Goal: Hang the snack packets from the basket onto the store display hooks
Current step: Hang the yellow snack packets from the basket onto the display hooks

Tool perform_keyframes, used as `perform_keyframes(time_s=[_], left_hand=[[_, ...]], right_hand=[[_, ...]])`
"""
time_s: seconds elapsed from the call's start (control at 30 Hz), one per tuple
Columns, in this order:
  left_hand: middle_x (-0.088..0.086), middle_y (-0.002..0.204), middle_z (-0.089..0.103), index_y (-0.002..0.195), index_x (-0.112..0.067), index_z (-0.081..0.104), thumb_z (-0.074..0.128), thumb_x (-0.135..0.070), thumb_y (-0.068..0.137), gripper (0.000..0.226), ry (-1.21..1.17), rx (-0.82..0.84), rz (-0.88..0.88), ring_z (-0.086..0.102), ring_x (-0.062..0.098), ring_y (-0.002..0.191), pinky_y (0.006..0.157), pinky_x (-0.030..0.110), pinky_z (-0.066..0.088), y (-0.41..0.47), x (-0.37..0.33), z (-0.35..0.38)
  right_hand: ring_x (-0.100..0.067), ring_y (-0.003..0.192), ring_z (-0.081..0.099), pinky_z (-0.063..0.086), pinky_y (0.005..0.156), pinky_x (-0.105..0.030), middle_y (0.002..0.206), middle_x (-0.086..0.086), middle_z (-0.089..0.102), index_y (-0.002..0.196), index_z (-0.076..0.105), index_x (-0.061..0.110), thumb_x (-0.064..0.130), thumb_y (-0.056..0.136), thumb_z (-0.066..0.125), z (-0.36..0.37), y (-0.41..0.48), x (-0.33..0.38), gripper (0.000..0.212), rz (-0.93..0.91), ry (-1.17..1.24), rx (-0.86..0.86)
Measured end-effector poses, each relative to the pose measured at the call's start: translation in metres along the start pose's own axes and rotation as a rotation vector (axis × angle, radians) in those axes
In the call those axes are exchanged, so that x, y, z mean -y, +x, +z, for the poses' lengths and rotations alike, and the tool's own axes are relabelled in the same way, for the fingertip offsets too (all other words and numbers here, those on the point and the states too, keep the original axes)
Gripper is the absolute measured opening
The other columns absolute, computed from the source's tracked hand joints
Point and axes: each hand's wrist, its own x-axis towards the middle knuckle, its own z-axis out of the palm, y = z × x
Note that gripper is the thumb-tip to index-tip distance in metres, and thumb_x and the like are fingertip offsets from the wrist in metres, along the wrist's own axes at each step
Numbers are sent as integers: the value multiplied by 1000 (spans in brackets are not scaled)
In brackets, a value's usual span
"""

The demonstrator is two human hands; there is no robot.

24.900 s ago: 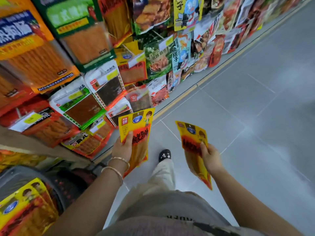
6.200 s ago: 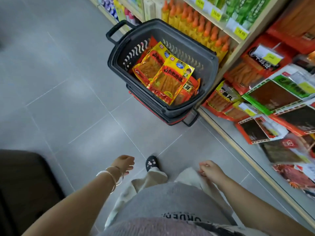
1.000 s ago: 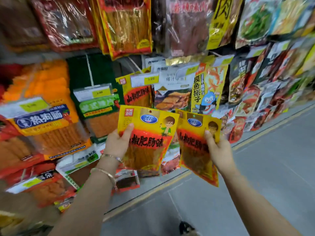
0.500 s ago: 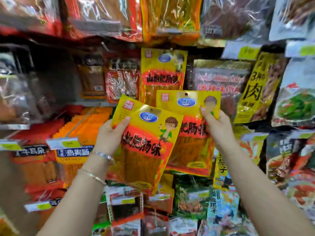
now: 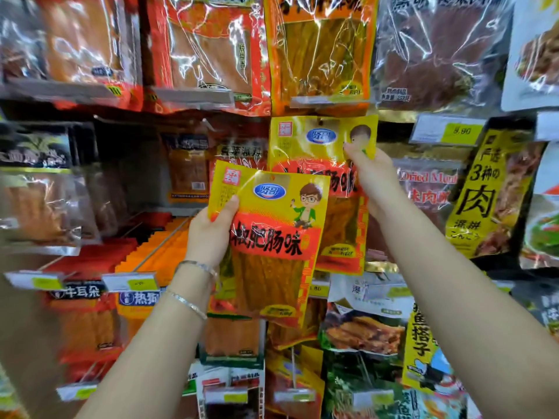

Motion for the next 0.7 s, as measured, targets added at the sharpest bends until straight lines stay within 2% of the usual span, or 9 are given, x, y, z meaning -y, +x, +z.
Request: perform_keyframes(time_s=[0.13, 0.17, 0.3, 0.43, 0.5, 0.6, 0.63, 0.7], left_hand=[[-9, 83, 74, 81, -44, 70, 62, -63, 69, 24, -17, 18, 7, 71, 12, 78, 62, 27, 54, 3, 1, -3], [-9, 82, 74, 80, -43, 70, 62, -61, 71, 22, -21, 17, 7, 71, 11, 76, 59, 25, 53, 3, 2, -4], [-11, 80, 74, 80, -32, 70, 62, -54, 79, 24, -14, -13, 7, 71, 8, 73, 58, 23, 52, 5, 7, -7], [-14, 75, 73, 73, -41, 71, 60, -50, 83, 18, -5, -8, 20, 70, 6, 70, 52, 18, 51, 7, 7, -8], [-12, 76, 73, 76, -34, 71, 60, -50, 84, 21, -4, -5, 18, 70, 7, 70, 54, 19, 52, 10, 7, -7], [-10, 79, 74, 86, -27, 68, 60, -53, 82, 27, -7, 0, -2, 71, 9, 73, 64, 29, 54, 15, 6, -6], [-9, 79, 74, 88, -26, 67, 60, -53, 82, 29, -11, 5, -9, 71, 9, 73, 66, 30, 55, 16, 5, -5], [-9, 78, 74, 89, -23, 66, 60, -53, 82, 32, -10, 19, -16, 71, 9, 72, 64, 29, 54, 17, 2, -3]], right_hand=[[-17, 86, 68, 52, 78, -34, 84, 4, 70, 79, 64, 23, 28, 89, 61, 4, 5, 1, 12, 2, -17, -1], [-16, 83, 68, 52, 76, -33, 81, 5, 70, 79, 65, 23, 28, 89, 61, 4, 6, 0, 12, 0, -19, -3], [-6, 67, 67, 52, 64, -25, 68, 11, 71, 77, 66, 24, 26, 89, 60, -1, 7, -7, 14, -4, -25, 3], [-1, 63, 66, 49, 52, -15, 70, 12, 72, 79, 66, 23, 27, 90, 59, 0, 10, -9, 13, -13, -59, 3], [-5, 71, 66, 51, 58, -18, 86, 3, 73, 82, 65, 23, 29, 91, 58, 5, 16, -11, 13, -18, -101, -20], [-23, 83, 62, 48, 73, -34, 97, -16, 68, 94, 66, 10, 32, 92, 55, 14, 26, -16, 25, -35, -211, -59], [-26, 83, 58, 45, 74, -36, 94, -18, 66, 98, 64, 5, 32, 92, 54, 17, 29, -18, 30, -50, -291, -74], [-23, 83, 54, 41, 74, -34, 92, -9, 61, 104, 60, 6, 34, 93, 54, 19, 34, -22, 30, -91, -415, -121]])
